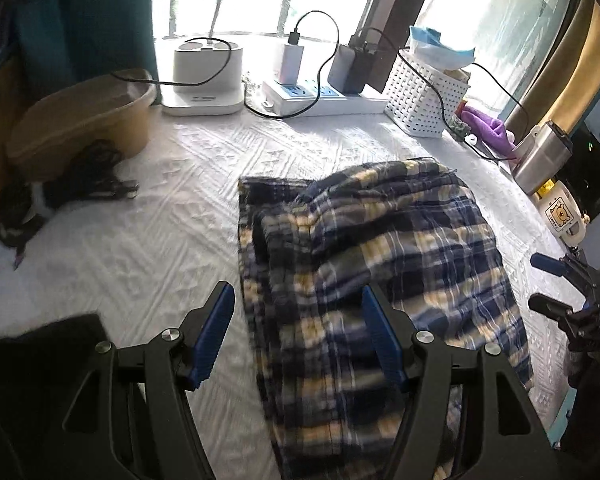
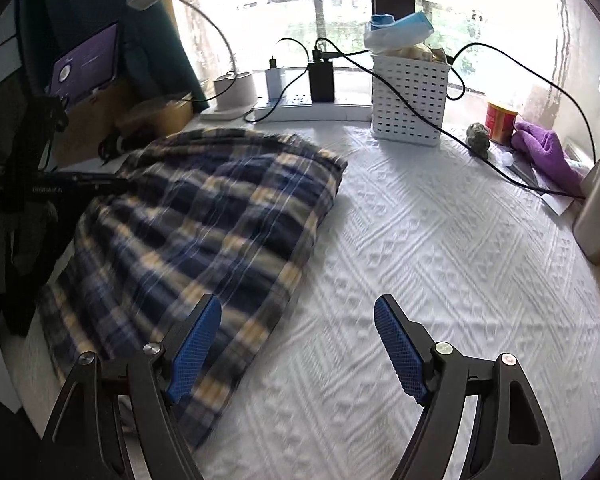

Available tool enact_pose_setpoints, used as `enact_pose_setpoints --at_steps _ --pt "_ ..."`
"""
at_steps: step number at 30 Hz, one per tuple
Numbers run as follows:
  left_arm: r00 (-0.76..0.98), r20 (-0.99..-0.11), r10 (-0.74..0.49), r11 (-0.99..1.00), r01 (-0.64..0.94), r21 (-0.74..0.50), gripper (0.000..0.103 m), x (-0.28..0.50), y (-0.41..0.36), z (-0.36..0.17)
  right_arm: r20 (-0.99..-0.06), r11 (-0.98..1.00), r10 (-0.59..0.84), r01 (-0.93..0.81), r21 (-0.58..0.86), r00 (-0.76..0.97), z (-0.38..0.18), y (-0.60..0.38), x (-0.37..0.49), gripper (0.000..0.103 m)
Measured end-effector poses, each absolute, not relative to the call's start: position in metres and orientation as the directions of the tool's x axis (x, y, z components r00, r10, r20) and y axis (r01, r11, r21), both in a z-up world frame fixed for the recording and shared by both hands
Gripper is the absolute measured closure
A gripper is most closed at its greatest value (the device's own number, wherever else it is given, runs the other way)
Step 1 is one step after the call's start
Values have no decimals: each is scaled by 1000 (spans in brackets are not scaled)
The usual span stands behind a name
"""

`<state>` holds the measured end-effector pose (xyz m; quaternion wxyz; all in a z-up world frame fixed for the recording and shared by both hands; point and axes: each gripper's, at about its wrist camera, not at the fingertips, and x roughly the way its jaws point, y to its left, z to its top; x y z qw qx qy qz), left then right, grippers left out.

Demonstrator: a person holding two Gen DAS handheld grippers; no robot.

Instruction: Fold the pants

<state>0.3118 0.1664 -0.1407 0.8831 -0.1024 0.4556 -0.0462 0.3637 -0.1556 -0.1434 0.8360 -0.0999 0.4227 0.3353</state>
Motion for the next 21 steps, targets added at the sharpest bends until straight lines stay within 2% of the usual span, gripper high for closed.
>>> enact_pose_setpoints --at_steps 16,21 --pt "540 -814 -215 970 22 -242 37 349 172 -159 -781 743 489 -655 139 388 -156 -108 429 23" --pt "559 -808 -187 978 25 -209 34 351 173 -162 -792 733 487 -666 142 367 -167 -97 438 23"
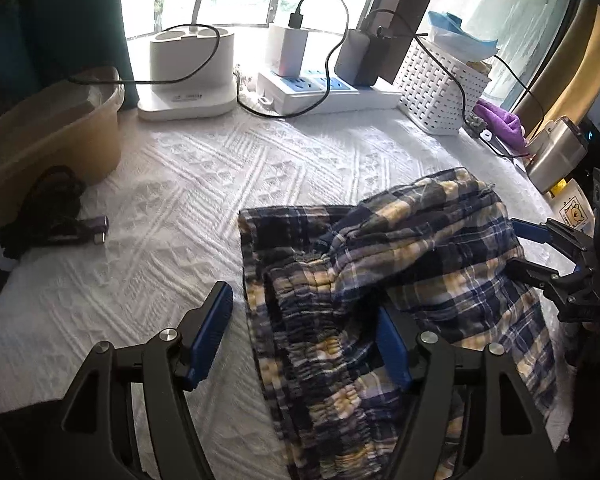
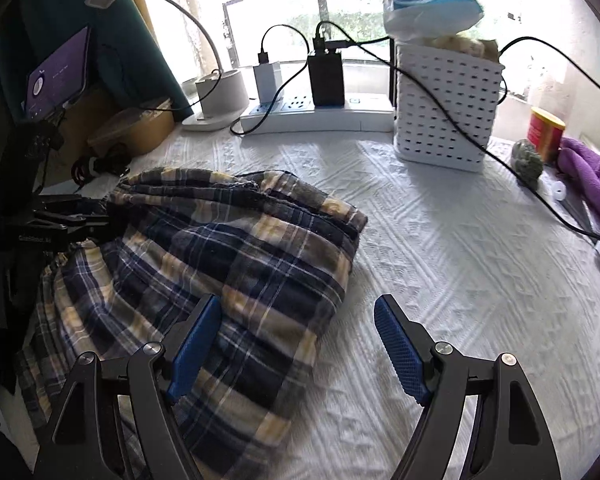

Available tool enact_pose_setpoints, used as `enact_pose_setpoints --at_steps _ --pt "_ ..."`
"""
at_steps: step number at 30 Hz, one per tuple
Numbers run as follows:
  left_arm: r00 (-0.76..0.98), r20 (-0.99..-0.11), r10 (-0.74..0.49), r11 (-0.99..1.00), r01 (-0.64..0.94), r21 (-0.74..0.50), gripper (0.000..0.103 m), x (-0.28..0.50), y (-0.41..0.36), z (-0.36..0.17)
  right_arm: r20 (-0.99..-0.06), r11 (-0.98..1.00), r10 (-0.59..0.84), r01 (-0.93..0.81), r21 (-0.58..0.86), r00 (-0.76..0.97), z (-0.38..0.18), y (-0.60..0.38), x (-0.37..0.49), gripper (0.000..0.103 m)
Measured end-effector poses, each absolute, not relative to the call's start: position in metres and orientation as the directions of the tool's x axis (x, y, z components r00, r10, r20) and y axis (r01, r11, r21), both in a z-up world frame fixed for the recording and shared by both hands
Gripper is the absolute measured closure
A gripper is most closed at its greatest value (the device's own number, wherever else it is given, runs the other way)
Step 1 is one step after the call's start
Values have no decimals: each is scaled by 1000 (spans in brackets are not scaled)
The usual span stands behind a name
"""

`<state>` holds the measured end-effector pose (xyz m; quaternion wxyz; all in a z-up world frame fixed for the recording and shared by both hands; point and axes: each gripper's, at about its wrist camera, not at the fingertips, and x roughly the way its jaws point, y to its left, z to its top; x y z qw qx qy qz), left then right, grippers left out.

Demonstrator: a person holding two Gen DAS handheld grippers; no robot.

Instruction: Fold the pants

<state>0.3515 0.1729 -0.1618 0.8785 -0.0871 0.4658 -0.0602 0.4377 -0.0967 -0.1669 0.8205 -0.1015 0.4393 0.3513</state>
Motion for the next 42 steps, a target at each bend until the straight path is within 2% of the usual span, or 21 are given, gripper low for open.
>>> enact_pose_setpoints --at_steps 6,13,17,25,29,39,42 --pt "582 -798 -155 984 23 -174 34 357 174 -164 -796 729 483 -672 134 365 -176 -92 446 23" --pt "588 -797 -137 986 7 -165 39 361 175 -162 -797 748 450 -658 89 403 -176 -84 454 23" --pt "616 -773 -150 977 -25 -210 39 352 182 -148 -783 768 443 -635 81 436 -171 -85 457 23" --pt "579 -790 -203 968 0 -249 39 333 178 -143 -722 840 468 -510 185 509 -142 -124 463 23" --pt "521 -822 -231 962 -2 -272 38 331 173 -160 -726 829 483 -524 198 489 -141 -126 457 23" --pt "565 -773 -288 947 47 -319 36 329 171 -162 -746 760 560 -582 288 362 -170 -115 450 23" --pt "577 -768 -279 952 62 -299 35 332 165 -162 -747 740 571 -608 288 340 -172 -105 451 23"
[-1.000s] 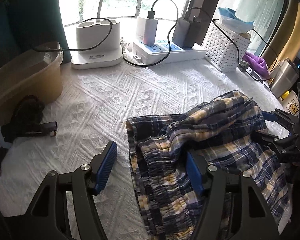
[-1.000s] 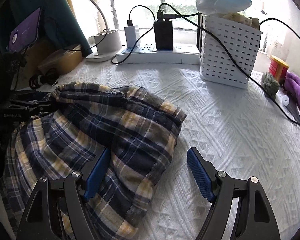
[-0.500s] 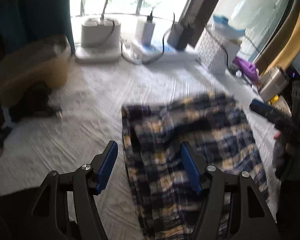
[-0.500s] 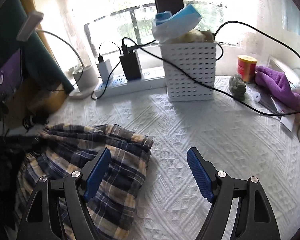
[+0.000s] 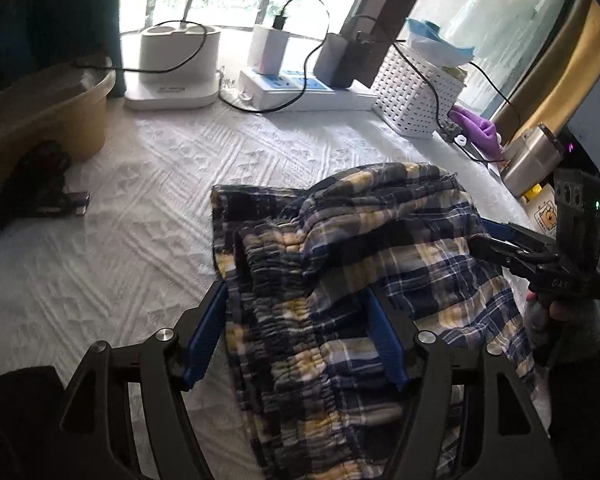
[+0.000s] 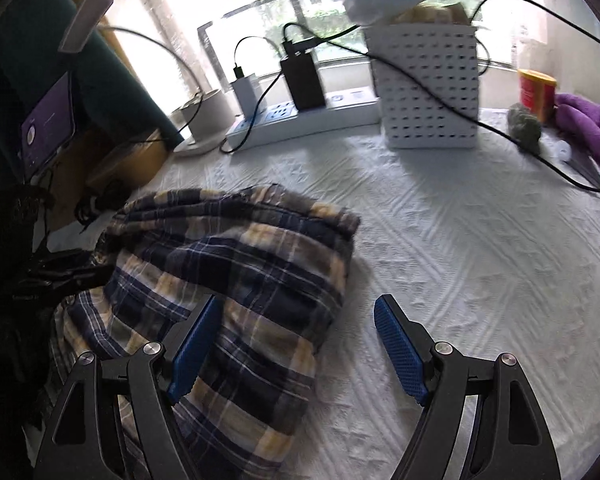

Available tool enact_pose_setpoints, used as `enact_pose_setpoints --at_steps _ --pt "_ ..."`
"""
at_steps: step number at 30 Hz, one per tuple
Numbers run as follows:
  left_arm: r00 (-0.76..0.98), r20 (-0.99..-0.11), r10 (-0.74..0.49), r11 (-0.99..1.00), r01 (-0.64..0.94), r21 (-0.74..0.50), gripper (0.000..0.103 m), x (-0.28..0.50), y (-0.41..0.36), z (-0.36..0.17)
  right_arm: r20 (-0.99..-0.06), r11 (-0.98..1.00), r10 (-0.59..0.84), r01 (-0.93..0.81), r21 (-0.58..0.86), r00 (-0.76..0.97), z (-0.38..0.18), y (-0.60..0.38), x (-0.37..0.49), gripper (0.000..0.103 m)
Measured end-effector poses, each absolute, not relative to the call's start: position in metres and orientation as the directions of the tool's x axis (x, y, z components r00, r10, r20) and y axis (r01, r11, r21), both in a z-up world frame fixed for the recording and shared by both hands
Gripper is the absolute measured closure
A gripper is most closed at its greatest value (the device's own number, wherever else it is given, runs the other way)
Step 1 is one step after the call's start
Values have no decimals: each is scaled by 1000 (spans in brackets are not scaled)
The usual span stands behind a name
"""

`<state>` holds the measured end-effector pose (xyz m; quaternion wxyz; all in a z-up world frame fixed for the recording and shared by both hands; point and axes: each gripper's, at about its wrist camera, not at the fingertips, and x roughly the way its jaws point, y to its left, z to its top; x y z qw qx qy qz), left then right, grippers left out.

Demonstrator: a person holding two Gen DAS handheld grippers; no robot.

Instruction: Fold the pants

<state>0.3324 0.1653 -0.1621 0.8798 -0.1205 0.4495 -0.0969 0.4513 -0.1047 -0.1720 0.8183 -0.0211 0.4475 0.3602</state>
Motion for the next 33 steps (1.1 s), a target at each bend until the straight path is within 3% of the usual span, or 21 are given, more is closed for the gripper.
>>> enact_pose_setpoints --at_steps 7,9,10,14,20,33 --pt "620 -736 -271 956 81 -283 37 332 155 -164 -727 694 624 -631 346 288 -176 -94 462 24" --pt "621 -734 -276 956 100 -276 42 330 149 -164 -725 687 630 -635 353 279 -176 -91 462 24" --pt "620 -732 -281 955 110 -274 52 329 147 -165 -724 685 631 -637 353 277 -177 -90 462 25" --pt "609 -734 -300 951 129 -281 64 329 145 -164 -717 670 648 -641 374 258 -178 -86 462 49" --pt "616 -738 -275 961 155 -228 75 324 134 -153 -717 643 654 -676 360 240 -176 -73 455 70" --pt "704 -655 -274 962 187 -201 78 278 119 -103 -629 597 704 -755 272 330 -115 -81 411 75"
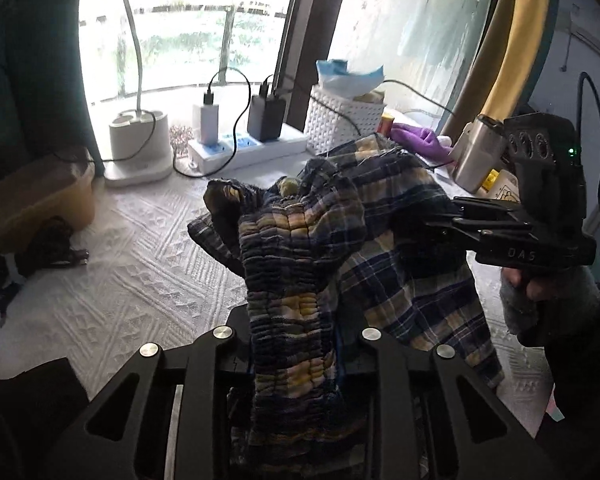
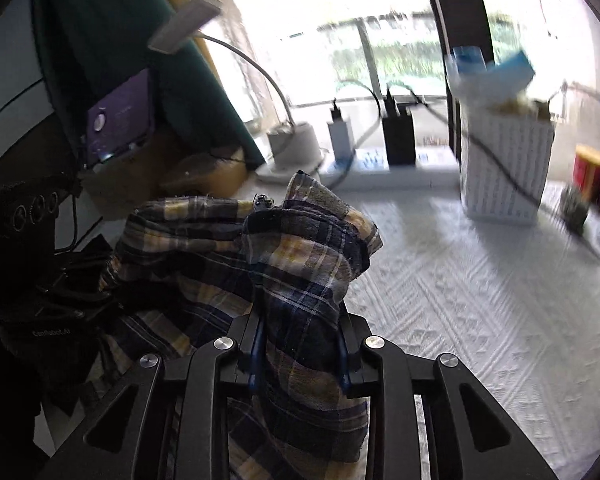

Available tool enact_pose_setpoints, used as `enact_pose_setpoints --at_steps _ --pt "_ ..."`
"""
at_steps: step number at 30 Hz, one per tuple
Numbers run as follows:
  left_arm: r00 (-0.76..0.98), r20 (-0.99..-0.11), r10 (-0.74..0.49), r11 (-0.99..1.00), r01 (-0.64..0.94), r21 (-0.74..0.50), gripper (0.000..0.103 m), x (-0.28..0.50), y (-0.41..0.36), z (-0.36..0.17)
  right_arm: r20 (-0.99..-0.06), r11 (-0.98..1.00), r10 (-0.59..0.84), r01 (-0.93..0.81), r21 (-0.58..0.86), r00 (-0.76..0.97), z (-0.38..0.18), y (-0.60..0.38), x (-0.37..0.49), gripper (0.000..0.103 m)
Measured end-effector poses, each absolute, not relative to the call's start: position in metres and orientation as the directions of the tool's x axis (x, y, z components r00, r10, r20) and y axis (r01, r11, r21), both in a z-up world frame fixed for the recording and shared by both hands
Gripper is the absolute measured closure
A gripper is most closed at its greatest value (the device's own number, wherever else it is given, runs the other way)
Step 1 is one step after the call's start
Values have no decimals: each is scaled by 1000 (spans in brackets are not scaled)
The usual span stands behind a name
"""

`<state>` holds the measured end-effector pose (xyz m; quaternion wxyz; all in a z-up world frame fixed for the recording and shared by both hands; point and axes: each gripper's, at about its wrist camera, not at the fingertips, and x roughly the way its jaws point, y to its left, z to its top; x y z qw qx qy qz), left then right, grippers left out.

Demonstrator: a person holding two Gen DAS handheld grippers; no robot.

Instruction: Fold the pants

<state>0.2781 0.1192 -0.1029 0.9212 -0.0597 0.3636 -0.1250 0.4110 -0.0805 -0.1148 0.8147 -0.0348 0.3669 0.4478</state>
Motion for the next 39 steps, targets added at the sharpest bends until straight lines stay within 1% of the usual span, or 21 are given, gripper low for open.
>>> enact_pose_setpoints --at_steps 5,10,12,15,19,21,25,27,28,29,33,35,37,39 --pt "747 -610 -264 964 184 -193 79 255 116 -84 -598 587 718 -771 247 356 -93 -93 391 76" --pt "815 -516 -262 964 197 -177 79 226 106 -61 -554 576 737 -789 215 387 -71 -101 369 78" --pt "818 -522 -243 970 192 -150 79 223 101 -60 -555 580 729 -791 192 400 -66 -101 361 78" --pt "813 -532 -236 971 175 -162 79 226 101 -65 -562 597 715 -781 183 415 -65 -107 355 78" --pt "794 -569 -214 975 137 -175 79 240 112 -79 -585 630 694 -747 212 419 -81 -115 368 79" --pt "774 -589 -232 970 141 -197 78 247 116 -87 -594 637 691 -736 230 412 -90 -116 375 79" --pt "741 -631 -228 972 140 -187 77 267 119 -102 -629 654 666 -720 233 402 -112 -108 392 79" --pt "714 -663 -225 973 130 -191 74 279 123 -111 -641 661 656 -713 233 399 -120 -106 399 79" --pt "703 -677 -217 975 117 -190 69 284 125 -115 -650 668 648 -706 236 397 -126 -104 405 79" --pt "694 -691 -204 977 96 -191 60 290 129 -120 -656 672 643 -701 237 395 -130 -104 409 79" --pt "672 -714 -197 972 41 -230 49 303 148 -137 -686 693 620 -675 252 381 -147 -105 427 79" --pt "649 -735 -197 971 28 -236 38 310 154 -147 -703 700 608 -667 255 369 -156 -105 435 78" --pt "621 -754 -214 967 26 -253 33 319 156 -156 -717 711 591 -658 246 370 -162 -104 441 78" --pt "624 -746 -231 961 28 -275 31 323 158 -159 -725 715 582 -657 240 369 -166 -101 443 71"
